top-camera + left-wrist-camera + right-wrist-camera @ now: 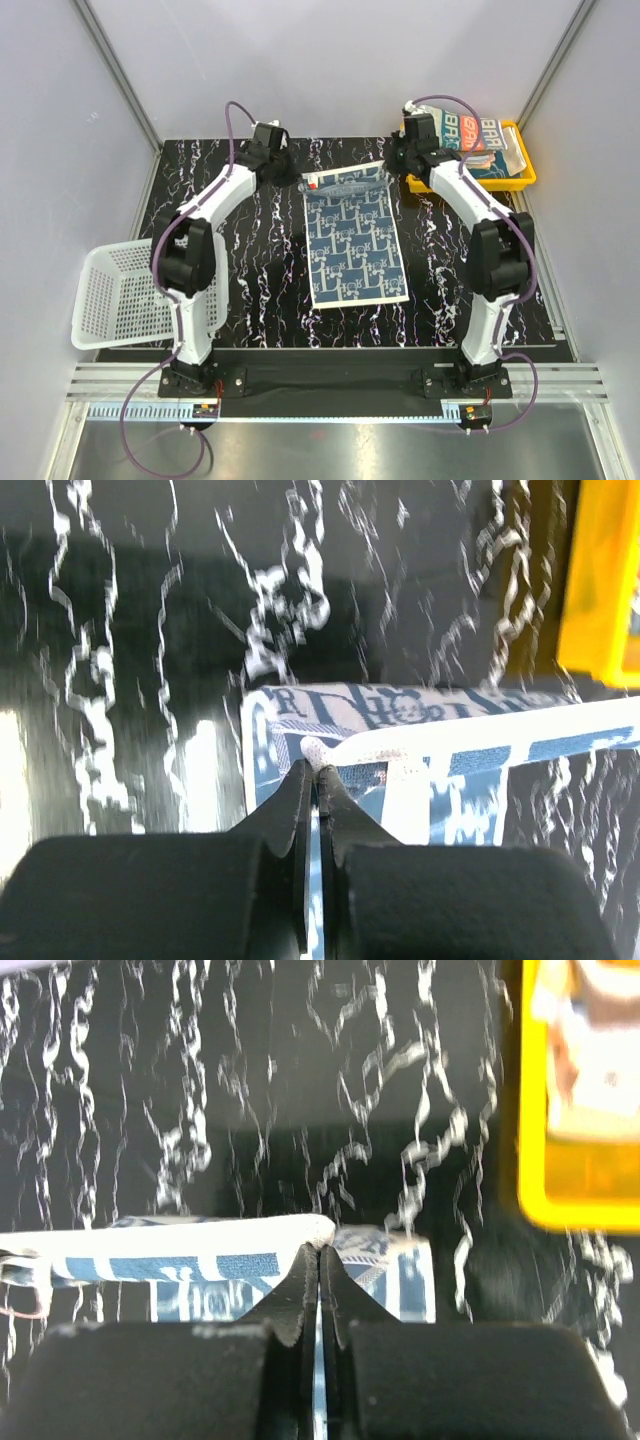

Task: Fold and stack the towels
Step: Fold the towel

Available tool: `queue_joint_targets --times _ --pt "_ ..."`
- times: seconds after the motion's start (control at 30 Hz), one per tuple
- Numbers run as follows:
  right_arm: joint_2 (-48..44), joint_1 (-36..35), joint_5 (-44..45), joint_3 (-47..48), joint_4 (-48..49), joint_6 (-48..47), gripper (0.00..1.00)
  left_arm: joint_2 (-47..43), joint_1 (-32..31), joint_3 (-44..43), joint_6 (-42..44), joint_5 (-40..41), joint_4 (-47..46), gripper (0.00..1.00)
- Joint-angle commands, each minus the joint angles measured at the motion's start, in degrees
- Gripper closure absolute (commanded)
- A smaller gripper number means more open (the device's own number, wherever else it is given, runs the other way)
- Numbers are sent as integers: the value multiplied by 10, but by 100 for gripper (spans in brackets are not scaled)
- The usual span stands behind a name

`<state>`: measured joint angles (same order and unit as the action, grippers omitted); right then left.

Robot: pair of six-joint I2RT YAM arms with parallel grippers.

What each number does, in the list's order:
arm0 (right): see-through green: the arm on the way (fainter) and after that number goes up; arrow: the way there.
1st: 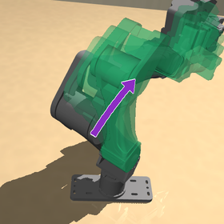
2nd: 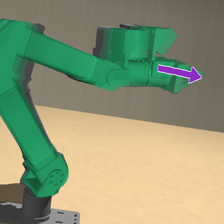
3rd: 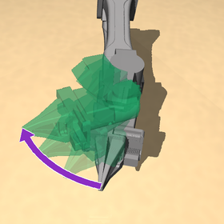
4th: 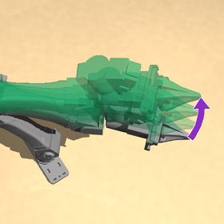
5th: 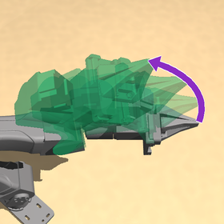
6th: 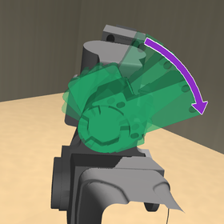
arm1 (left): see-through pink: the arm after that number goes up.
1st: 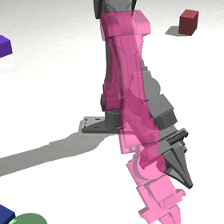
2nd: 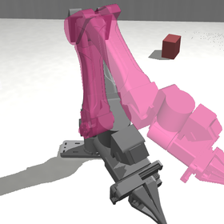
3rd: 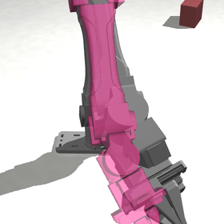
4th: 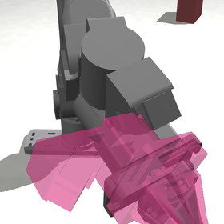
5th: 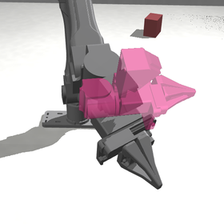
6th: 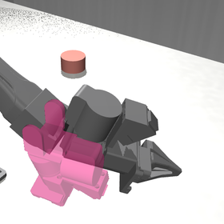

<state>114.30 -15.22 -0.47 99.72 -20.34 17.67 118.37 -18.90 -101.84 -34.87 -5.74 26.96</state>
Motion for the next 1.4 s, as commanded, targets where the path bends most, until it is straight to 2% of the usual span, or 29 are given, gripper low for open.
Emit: queue_joint_targets --times 0.0,0.1,0.43,0.57,0.77,1.1,1.37 --pt "-90 13 18 -64 35 6 100 -107 1 78 -5 53 -63 100" --pt "-132 13 19 -116 28 17 100 -158 -29 130 -1 56 -67 100" --pt "-257 13 11 -282 6 73 100 -237 -110 276 -39 113 -47 100" --pt "-302 13 -17 -376 24 91 100 -250 -138 310 -48 118 -41 100" --pt "-355 13 -34 -464 45 103 100 -259 -161 337 -56 130 -39 100" --pt "-406 13 -34 -483 21 86 100 -299 -182 342 -52 143 -10 100" --pt "-410 13 -63 -505 29 94 100 -311 -192 346 -52 158 13 100"
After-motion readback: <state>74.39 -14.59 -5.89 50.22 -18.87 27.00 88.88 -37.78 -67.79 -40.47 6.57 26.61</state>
